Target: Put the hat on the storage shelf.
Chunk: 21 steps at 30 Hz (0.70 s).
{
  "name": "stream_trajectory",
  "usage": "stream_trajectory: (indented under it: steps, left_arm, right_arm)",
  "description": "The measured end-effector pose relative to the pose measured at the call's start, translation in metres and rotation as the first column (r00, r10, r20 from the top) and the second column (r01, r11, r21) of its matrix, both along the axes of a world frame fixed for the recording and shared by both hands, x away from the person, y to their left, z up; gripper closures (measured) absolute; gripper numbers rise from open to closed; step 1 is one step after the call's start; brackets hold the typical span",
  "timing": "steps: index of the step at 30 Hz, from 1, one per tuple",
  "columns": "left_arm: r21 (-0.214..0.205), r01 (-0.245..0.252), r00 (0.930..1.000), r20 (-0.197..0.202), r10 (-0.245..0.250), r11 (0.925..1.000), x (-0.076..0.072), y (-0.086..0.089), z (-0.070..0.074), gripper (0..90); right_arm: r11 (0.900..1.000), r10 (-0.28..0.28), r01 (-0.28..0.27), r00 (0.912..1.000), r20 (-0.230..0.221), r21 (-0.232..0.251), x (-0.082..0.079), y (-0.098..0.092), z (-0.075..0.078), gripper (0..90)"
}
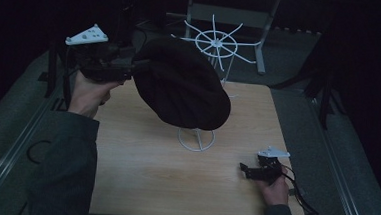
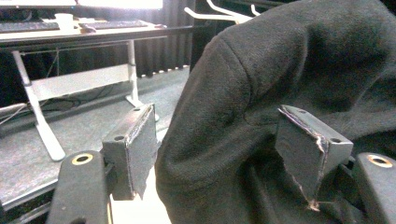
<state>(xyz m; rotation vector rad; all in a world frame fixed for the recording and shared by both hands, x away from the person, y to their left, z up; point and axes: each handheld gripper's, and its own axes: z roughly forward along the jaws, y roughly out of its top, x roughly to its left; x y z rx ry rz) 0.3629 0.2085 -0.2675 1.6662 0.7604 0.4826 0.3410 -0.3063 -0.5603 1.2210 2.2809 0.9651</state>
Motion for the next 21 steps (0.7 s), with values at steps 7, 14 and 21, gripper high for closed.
stream_trajectory:
  steps: [7,14,21]
  left_arm:
    - [0.025,0.002,0.9999,0.014,-0.002,0.9997,-0.007,0.001,0.001,33.6]
    - [0.062,0.009,0.9995,0.03,-0.01,0.998,-0.017,0.006,-0.001,45.5]
    - [0.06,-0.023,0.9986,0.05,0.02,0.9979,-0.026,0.017,-0.004,59.6]
  right_arm:
    - [1.0,0.001,-0.001,1.0,0.0,0.0,0.0,0.0,0.0,12.8]
    - [1.0,0.001,-0.001,1.0,0.0,0.0,0.0,0.0,0.0,12.8]
    - [1.0,0.0,0.0,1.0,0.0,0.001,0.0,0.0,0.0,12.9]
